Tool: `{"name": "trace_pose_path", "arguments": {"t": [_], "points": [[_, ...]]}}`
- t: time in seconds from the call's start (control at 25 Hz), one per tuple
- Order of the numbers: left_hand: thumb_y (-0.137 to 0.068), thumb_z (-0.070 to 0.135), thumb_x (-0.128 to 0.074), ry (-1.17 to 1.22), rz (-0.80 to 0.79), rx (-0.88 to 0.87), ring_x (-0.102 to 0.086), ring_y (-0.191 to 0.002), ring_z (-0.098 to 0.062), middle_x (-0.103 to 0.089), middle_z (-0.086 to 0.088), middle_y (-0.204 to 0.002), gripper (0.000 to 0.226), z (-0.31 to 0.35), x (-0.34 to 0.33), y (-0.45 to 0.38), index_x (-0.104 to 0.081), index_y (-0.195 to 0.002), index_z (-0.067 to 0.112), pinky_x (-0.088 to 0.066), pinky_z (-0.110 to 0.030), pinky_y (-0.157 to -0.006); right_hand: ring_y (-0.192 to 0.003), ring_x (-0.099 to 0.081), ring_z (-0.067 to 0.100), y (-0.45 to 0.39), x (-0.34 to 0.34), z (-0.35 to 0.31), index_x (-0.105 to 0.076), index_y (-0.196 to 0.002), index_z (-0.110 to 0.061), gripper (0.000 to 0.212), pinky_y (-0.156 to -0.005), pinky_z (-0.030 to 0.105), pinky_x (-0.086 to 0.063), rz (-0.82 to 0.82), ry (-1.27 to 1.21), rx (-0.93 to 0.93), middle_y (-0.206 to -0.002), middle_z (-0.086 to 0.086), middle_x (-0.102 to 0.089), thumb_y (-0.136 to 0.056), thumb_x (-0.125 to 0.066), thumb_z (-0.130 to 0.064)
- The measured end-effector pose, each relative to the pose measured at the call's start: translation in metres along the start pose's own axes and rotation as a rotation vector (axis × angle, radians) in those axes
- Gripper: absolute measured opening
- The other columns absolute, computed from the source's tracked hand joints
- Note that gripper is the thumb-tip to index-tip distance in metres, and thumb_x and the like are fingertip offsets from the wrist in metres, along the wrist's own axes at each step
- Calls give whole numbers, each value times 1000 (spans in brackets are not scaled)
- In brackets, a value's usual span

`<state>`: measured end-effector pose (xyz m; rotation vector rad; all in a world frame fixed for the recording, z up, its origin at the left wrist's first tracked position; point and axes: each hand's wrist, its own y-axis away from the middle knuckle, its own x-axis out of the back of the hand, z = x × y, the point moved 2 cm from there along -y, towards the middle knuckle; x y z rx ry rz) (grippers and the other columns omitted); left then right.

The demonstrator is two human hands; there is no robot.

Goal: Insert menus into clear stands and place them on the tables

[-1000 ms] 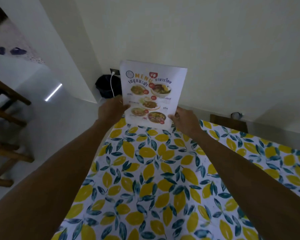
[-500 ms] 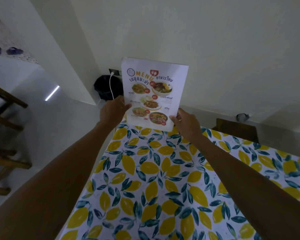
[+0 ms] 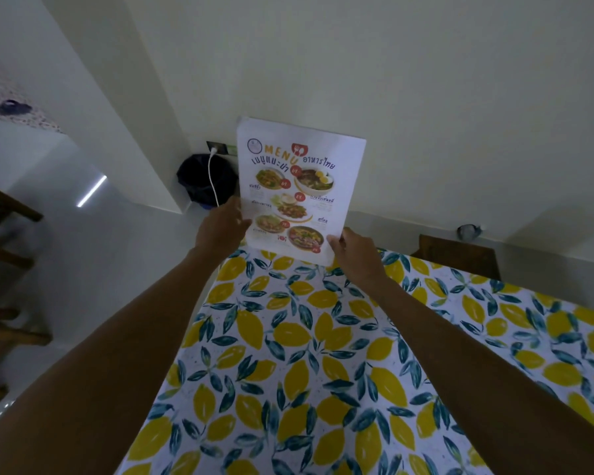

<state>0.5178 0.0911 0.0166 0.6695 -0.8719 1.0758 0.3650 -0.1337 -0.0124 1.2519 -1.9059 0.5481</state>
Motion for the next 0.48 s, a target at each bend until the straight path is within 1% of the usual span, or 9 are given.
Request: {"name": "trace_pose_path", "arguments": {"t": [0.08, 0.2, 0.36, 0.48], "points": [[-88, 26, -67, 35, -38, 15, -62, -104, -38, -65, -17, -114, 39, 1, -4, 3, -51, -119, 8, -53, -48, -85, -77, -65, 38, 4, -1, -2, -56, -90, -4, 43, -64, 47, -55, -19, 5, -22, -88, 21, -69, -97, -43, -44], [-87, 24, -69, 71, -66, 3, -58, -115, -37, -60, -19, -126, 54, 7, -5, 10, -44, -131, 7, -49, -46, -92, -87, -63, 40, 8, 0, -8, -54, -98, -3, 42, -72, 48, -55, -28, -12, -73, -97, 22, -67, -96, -44, -44], [-88, 23, -69, 92, -89, 6, -53, -123, -37, -56, -23, -134, 62, 15, 2, 18, -39, -138, 2, -45, -44, -97, -87, -63, 39, 12, 0, -11, -51, -101, -5, 42, -72, 46, -55, -42, -16, -129, -97, 20, -66, -94, -46, -47], [-89, 26, -68, 78, -99, 3, -52, -124, -39, -54, -24, -134, 65, 18, 7, 22, -34, -138, 0, -44, -43, -95, -89, -64, 39, 13, 1, -10, -52, -103, -5, 44, -73, 47, -56, -19, -23, -142, -98, 20, -68, -93, -47, -47]]}}
